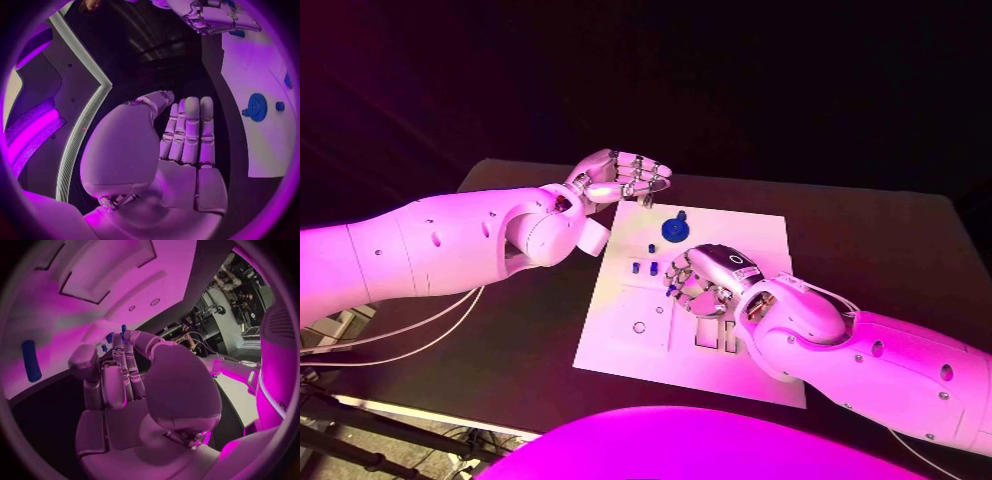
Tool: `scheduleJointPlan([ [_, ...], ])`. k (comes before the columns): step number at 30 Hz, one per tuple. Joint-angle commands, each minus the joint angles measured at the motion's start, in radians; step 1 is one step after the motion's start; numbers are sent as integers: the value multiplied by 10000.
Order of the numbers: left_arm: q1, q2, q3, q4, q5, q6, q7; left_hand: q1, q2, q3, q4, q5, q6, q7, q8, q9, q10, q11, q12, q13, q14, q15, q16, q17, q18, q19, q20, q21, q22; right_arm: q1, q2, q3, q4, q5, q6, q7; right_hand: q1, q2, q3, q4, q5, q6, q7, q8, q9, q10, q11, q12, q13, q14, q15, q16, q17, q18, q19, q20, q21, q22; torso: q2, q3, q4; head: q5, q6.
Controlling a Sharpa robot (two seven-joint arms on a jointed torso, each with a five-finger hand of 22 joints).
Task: Assemble the parts on the task board
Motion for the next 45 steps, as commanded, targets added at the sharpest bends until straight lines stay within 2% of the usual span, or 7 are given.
scheduleJointPlan([
  [1, 12, 40, 8, 30, -15, -7, 0, 56, 76, -10, -77, -17, -84, 19, -63, -14, -65, -17, -11, 14, -37, -1, -56, -13, 129, 14, 44, -53, -15, -56, 70, -9, -47, -166, 290, 69, -59, 49, 42, 1, 5, 26, 52, 30, 18, 198, -129, -8, 19, 430, -84, 44, -17, -166, 29, -8, -64, -18, 7, 15, -19, 96, 1],
  [4, 12, 57, 8, 27, -27, 6, -10, 56, 83, -13, -80, -16, -78, 23, -57, -12, -68, -14, -5, 17, -41, 3, -56, -17, 128, 11, 47, -57, -16, -90, 116, -15, -76, -177, 355, 68, -59, 49, 42, 1, 5, 26, 52, 30, 18, 198, -129, -8, 19, 430, -84, 44, -17, -166, 29, -8, -64, -18, 9, 23, -11, 122, 1],
  [9, 12, 76, 8, 14, -38, 22, -18, 62, 91, -9, -84, -11, -77, 25, -55, -12, -69, -14, -2, 18, -43, 4, -57, -19, 129, 11, 48, -58, -16, -126, 170, -28, -110, -186, 421, 67, -104, 39, 29, 18, -39, 16, 53, 43, 42, 200, -126, -16, 25, 426, -77, 52, -22, -168, 24, -1, -65, -11, -1, 13, -16, 148, 1],
  [25, 12, 86, 8, -45, -45, 68, -47, 67, 100, -9, -91, -3, -74, 29, -51, -11, -75, -10, 5, 20, -47, 6, -57, -24, 129, 10, 50, -60, -15, -212, 248, -51, -124, -196, 479, 90, -113, 40, 28, 20, -68, 12, 49, 50, 54, 201, -128, -20, 29, 423, -76, 55, -26, -167, 20, 1, -70, -11, 4, 14, 2, 172, 1],
  [45, 13, 84, 8, -86, -47, 106, -80, 67, 100, -9, -91, -3, -74, 29, -51, -11, -75, -10, 5, 20, -47, 6, -57, -24, 129, 10, 50, -60, -15, -262, 292, -72, -139, -196, 611, 87, -125, 37, 26, 21, -93, 3, 48, 56, 67, 200, -128, -26, 32, 421, -76, 59, -31, -164, 13, 2, -81, -15, -4, 4, -9, 223, 1],
])
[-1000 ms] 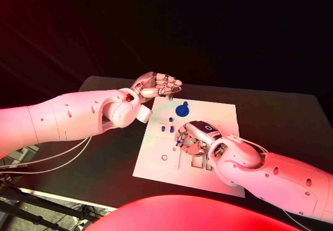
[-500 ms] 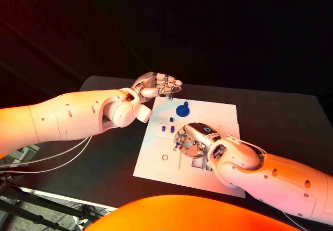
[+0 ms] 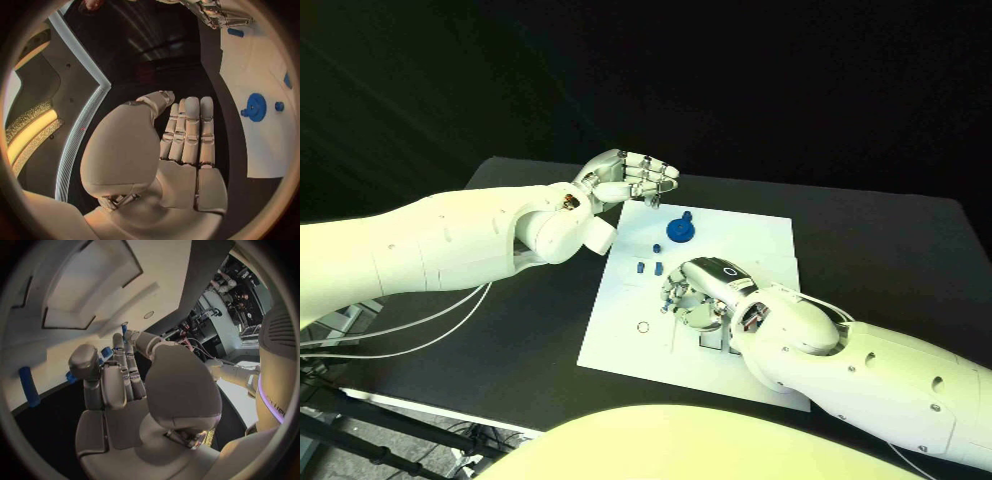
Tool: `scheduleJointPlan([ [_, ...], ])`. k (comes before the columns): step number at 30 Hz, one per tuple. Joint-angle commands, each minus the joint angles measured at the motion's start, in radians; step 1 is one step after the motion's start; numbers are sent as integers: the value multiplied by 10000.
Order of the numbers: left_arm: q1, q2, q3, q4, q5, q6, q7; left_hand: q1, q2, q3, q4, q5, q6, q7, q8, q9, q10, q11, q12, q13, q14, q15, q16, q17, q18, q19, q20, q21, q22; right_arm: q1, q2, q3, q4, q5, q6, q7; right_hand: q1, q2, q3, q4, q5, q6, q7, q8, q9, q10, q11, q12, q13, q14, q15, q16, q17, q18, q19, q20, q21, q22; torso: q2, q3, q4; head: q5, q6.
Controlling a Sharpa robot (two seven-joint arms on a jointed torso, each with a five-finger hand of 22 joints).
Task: Assemble the parts on the task board
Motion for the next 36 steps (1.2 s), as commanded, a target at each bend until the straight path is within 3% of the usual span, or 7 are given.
scheduleJointPlan([
  [1, 12, 16, 9, 9, -35, 106, 29, 24, 56, 19, -63, -3, -75, 29, -51, -12, -76, -10, 5, 14, -47, 7, -57, -16, 129, 10, 50, -60, -16, -13, 18, -4, -4, -97, 160, 87, -18, 62, 31, 21, -13, 27, 21, 29, 2, 57, -57, 12, 15, 421, -76, 60, -14, -165, 13, 2, -44, -7, -3, -3, 0, 9, 1],
  [17, 13, 17, 9, 8, -44, 171, -22, 24, 65, 13, -73, 3, -77, 36, -46, -13, -92, -3, 15, 18, -55, 13, -57, -26, 129, 6, 56, -64, -15, -45, 141, -26, -142, -116, 284, 30, -28, 64, 36, 18, -35, 11, 19, 40, 26, 58, -59, 3, 22, 417, -77, 67, -21, -161, 3, 4, -57, -10, 8, 1, 5, 23, 1],
  [27, 14, 13, 9, 8, -52, 199, -51, 24, 65, 13, -73, 3, -77, 36, -46, -13, -92, -3, 15, 18, -55, 13, -57, -26, 129, 6, 56, -64, -15, -65, 241, -66, -213, -329, 723, -156, -58, 59, 30, 23, -119, -18, 21, 50, 57, 46, -55, -15, 30, 407, -72, 69, -44, -150, -28, 9, -107, -39, 5, 0, 1, 9, 1],
  [32, 15, 12, 9, 4, -56, 210, -64, 20, 66, 6, -78, 4, -76, 38, -41, -13, -110, 1, 19, 19, -62, 17, -58, -33, 129, 3, 60, -68, -15, -66, 262, -91, -215, -365, 825, -101, -121, -26, 3, 16, -232, -131, 47, 27, 93, -37, -27, -80, 34, 381, -51, 49, -128, -121, -123, 24, -260, -141, -3, -1, -8, 8, 1],
  [36, 15, 12, 9, 2, -58, 217, -74, 20, 66, 6, -78, 4, -76, 38, -41, -13, -110, 1, 19, 19, -62, 17, -58, -33, 129, 3, 60, -68, -15, -67, 261, -103, -189, -342, 785, -8, -255, -157, -26, 65, -62, -359, 139, -73, 92, -325, 77, -253, -10, 365, 30, 73, -150, -106, -200, 77, -394, -219, -5, 1, -8, -7, 1],
])
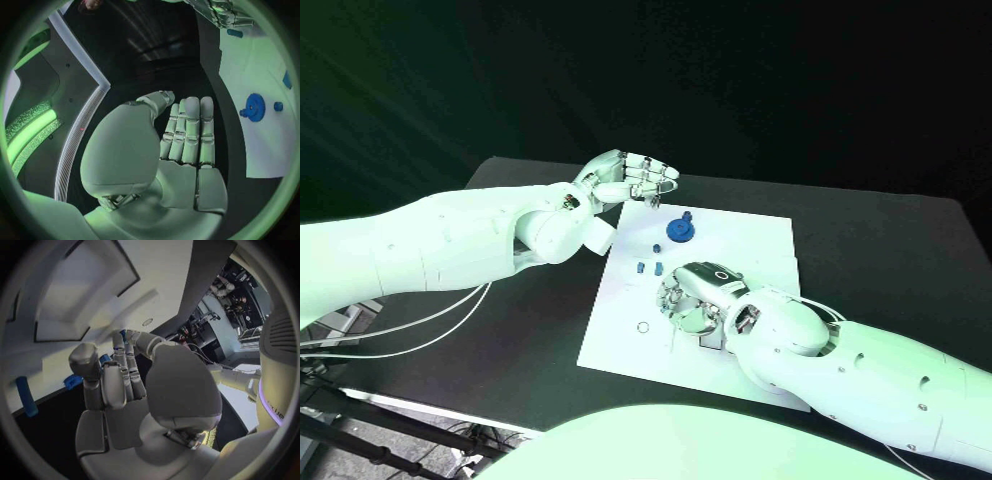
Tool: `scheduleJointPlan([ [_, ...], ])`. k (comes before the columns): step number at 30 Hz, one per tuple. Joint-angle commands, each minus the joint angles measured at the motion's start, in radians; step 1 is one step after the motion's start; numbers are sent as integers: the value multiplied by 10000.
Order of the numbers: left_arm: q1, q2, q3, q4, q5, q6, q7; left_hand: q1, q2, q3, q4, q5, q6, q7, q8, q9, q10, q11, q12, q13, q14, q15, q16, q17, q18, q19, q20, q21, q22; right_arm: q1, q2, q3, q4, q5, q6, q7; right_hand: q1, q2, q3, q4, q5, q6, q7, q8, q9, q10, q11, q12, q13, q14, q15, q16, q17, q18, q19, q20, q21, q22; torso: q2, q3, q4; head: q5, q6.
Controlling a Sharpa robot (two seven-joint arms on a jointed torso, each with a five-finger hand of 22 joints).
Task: Assemble the parts on the task board
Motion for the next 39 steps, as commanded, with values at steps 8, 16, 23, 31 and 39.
scheduleJointPlan([
  [8, 13, 8, 9, -1, -49, 193, 1, 20, 67, 5, -78, 4, -40, 2, -41, -14, -35, 0, 19, 11, -62, 17, -58, -8, 129, 3, 60, -68, -15, -32, -83, -44, 94, -89, 214, 125, -162, -112, -20, 69, 110, -240, 100, -137, -11, -436, 147, -195, -104, 357, 101, 62, -23, -100, -94, 77, -134, -63, -4, 7, -10, -13, 1],
  [16, 13, 7, 8, -18, -50, 213, -18, 14, 77, 2, -77, 5, -44, 6, -39, -15, -51, 5, 23, 13, -69, 22, -59, -16, 129, -1, 64, -73, -16, -32, -165, -50, 117, -5, -302, 72, -229, -488, -109, 87, 10, -1209, 392, -619, -197, -2175, 523, -150, -369, 49, 431, -253, -772, 124, -767, 378, -1272, -864, -11, 12, -13, -55, 1],
  [23, 12, -6, 8, -35, -51, 239, -35, 14, 77, 2, -77, 5, -44, 6, -39, -15, -51, 5, 23, 13, -69, 22, -59, -16, 129, -1, 64, -73, -16, -23, -497, -42, 430, 25, -883, 22, -51, -524, -807, 160, -73, -1426, 378, -763, -290, -2857, 554, 192, -306, -208, 466, -501, -1332, 253, -1143, 447, -2035, -1391, -22, 3, -7, -123, 1],
  [31, 11, -37, 8, -38, -77, 285, -32, 10, 80, 0, -76, 4, -48, 7, -39, -16, -61, 7, 24, 13, -72, 24, -59, -19, 129, -3, 66, -75, -16, 83, -1369, 103, 1181, 262, -1285, -9, 43, -477, -989, 246, 39, -1313, 349, -735, -312, -2721, 505, 654, -235, -39, 423, -227, -979, 144, -737, 413, -1513, -964, -32, -11, -14, -200, 1],
  [39, 11, -93, 7, -31, -89, 319, -40, 10, 80, 0, -76, 4, -48, 7, -39, -16, -61, 7, 24, 13, -72, 24, -59, -19, 129, -3, 66, -75, -16, 565, -2516, 382, 1709, 791, -964, -28, 79, -485, -1002, 257, 77, -1261, 351, -719, -317, -2716, 499, 764, -231, 15, 414, -160, -905, 112, -615, 402, -1357, -838, -27, -9, -39, -339, 1],
])
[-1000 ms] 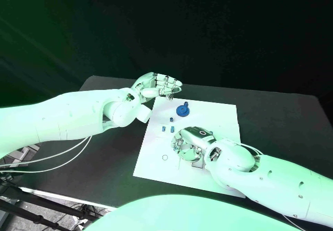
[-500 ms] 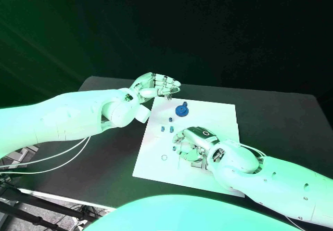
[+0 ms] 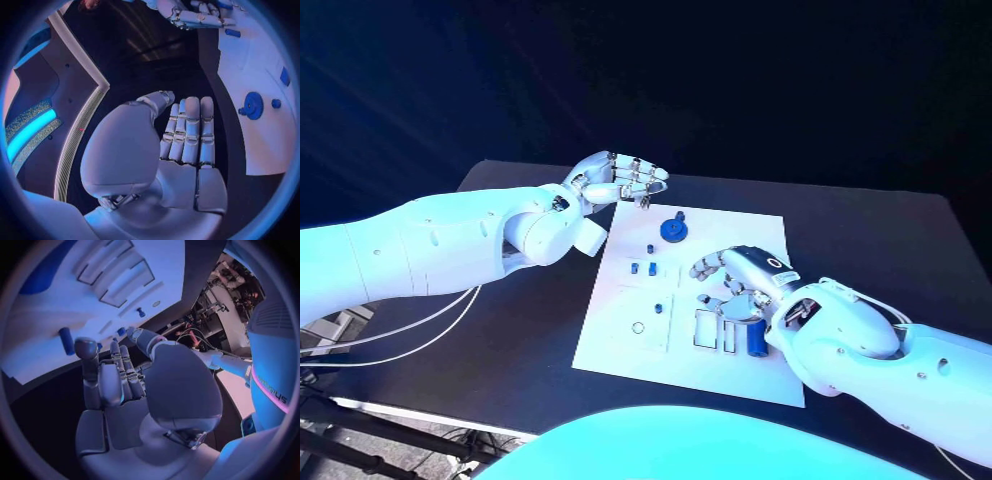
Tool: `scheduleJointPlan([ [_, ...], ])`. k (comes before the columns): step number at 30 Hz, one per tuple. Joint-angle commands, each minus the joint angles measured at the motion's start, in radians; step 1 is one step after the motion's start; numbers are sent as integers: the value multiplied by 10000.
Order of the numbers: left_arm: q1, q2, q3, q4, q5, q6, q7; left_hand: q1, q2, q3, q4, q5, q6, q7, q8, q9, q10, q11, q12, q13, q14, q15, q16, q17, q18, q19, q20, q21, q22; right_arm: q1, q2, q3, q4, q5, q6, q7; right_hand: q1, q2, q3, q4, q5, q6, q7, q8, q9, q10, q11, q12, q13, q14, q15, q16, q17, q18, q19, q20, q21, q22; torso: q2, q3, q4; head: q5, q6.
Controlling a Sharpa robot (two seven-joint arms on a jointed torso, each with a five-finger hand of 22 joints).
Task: Assemble the parts on the task board
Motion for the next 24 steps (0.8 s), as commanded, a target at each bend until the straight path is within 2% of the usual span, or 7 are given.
scheduleJointPlan([
  [1, 11, -6, 9, 18, -56, 212, 42, 10, 80, 0, -76, 4, -49, 8, -39, -16, -63, 8, 24, 15, -72, 24, -59, -12, 129, -2, 66, -36, -16, 260, -305, 59, 13, 466, 176, -14, 112, -32, -42, 4, 43, 71, -25, 17, -16, 21, 0, 35, 6, 88, 24, 75, 22, -122, 97, 14, 72, 40, 0, -2, -24, -91, 1],
  [4, 11, -6, 9, 16, -59, 220, 41, 10, 80, 0, -76, 4, -49, 8, -39, -16, -63, 8, 24, 15, -72, 24, -59, -12, 129, -2, 66, -36, -16, 493, -501, 90, -225, 602, 483, 104, 114, -123, -179, 27, 58, -3, -55, -36, -50, -150, -9, 85, -23, 96, 23, 85, -11, -114, 88, 10, 12, 5, -7, -8, -22, -180, 1],
  [6, 11, -4, 8, 14, -61, 224, 41, 10, 80, 0, -76, 4, -49, 8, -39, -16, -63, 8, 24, 15, -72, 24, -59, -12, 129, -2, 66, -36, -16, 578, -549, 100, -418, 744, 693, 197, -16, -203, -849, 229, 206, -124, -21, -111, -95, -330, 8, 229, -35, 89, 45, 118, -7, -115, 68, 31, -74, -34, -9, -6, -16, -206, 1],
  [7, 11, -4, 8, 14, -62, 225, 41, 10, 80, 0, -76, 4, -49, 8, -39, -16, -63, 8, 24, 15, -72, 24, -59, -12, 129, -2, 66, -36, -16, 592, -554, 101, -458, 773, 740, 216, 71, -123, -1219, 309, 221, -123, -56, -112, -103, -393, 19, 326, -35, 84, 17, 137, -11, -111, 72, 34, -111, -49, -9, -6, -16, -210, 1],
  [9, 11, -7, 8, 17, -65, 230, 41, 10, 80, 0, -76, 4, -49, 8, -39, -16, -63, 8, 24, 15, -72, 24, -59, -12, 129, -2, 66, -36, -16, 644, -554, 107, -637, 877, 961, 285, 645, 173, -2529, 712, 195, -137, -51, -149, -171, -707, 3, 770, -47, 50, 43, 182, -99, -114, 138, 32, -193, -47, 11, 6, -7, -235, 1],
  [12, 10, -7, 8, 12, -68, 233, 38, 13, 87, -4, -84, 3, -60, 7, -40, -18, -75, 9, 32, 18, -72, 26, -55, -18, 130, -3, 69, -39, -16, 678, -499, 107, -850, 918, 1274, 290, 1150, 303, -3260, 1121, 216, -144, -76, -181, -236, -963, 1, 1102, -64, 44, 46, 242, -123, -120, 194, 39, -221, -9, 23, 19, -4, -252, 1],
  [24, 10, 5, 8, 6, -76, 249, 31, 13, 87, -4, -84, 3, -60, 7, -40, -18, -75, 9, 32, 18, -72, 26, -55, -18, 130, -3, 69, -39, -16, 659, -152, 36, -1310, 663, 2037, 63, 1517, 414, -3254, 1264, 222, -65, -116, -157, -266, -908, -41, 1381, -52, 123, 9, 365, 31, -158, 362, 10, -16, 178, 17, 1, 14, -238, 1],
])
